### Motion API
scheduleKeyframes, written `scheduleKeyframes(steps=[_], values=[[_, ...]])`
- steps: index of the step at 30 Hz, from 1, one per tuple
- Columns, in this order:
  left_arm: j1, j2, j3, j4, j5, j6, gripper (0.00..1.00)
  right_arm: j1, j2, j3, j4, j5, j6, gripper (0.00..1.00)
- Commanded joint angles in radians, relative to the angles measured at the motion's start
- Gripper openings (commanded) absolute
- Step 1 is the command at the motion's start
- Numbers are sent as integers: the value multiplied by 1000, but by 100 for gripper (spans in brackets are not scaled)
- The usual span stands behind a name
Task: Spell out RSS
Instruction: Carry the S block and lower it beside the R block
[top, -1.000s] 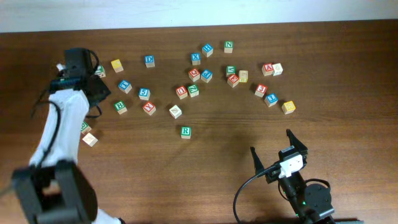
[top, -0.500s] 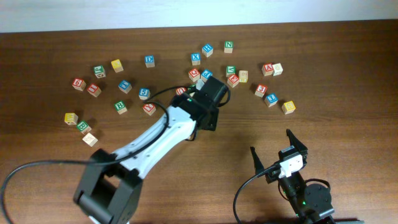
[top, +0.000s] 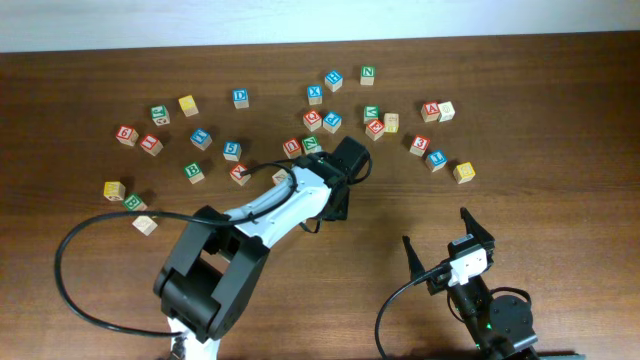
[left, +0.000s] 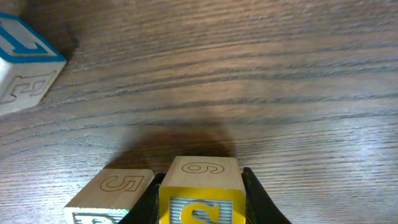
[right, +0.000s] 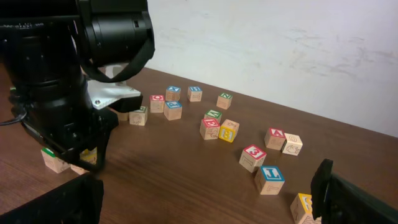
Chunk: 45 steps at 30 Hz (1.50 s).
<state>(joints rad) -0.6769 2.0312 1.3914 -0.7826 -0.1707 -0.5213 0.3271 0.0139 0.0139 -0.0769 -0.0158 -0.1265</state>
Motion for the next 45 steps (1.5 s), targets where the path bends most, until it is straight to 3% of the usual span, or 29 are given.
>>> scheduleKeyframes(steps=[1, 15, 23, 36, 37, 40, 45], values=[[-2, 16, -3, -20, 4, -18, 1, 1, -8, -8, -2, 12, 15, 98], [-2, 16, -3, -7, -83, -85, 2, 1, -8, -8, -2, 12, 15, 98], [-2, 16, -3, 0, -66, -85, 6, 1, -8, -8, -2, 12, 15, 98], [-2, 16, -3, -22, -54, -146, 2, 1, -8, -8, -2, 12, 15, 98], [-2, 16, -3, -22, -54, -146, 3, 1, -8, -8, -2, 12, 15, 98], [-2, 16, -3, -22, -54, -146, 22, 1, -8, -8, -2, 12, 15, 98], [-2, 16, -3, -19, -53, -146, 32, 1, -8, -8, -2, 12, 15, 98]])
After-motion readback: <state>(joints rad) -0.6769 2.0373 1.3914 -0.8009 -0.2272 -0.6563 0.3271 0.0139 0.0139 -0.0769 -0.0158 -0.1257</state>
